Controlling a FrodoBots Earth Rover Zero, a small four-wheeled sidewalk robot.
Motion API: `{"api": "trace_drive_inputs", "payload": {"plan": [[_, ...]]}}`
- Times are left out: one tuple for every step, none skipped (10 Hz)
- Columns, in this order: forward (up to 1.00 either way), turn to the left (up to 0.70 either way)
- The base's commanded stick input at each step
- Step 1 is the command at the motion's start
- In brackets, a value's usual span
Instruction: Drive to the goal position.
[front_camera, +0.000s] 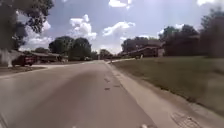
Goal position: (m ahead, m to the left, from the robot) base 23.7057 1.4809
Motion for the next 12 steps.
{"api": "trace_drive_inputs", "payload": {"plan": [[0.70,0.10],[0.70,0.23],[0.70,0.35],[0.70,0.35],[0.70,0.29],[0.70,0.00],[0.70,0.00],[0.70,0.00],[0.70,0.00],[0.70,0.00],[0.70,0.00],[0.70,0.00]]}}
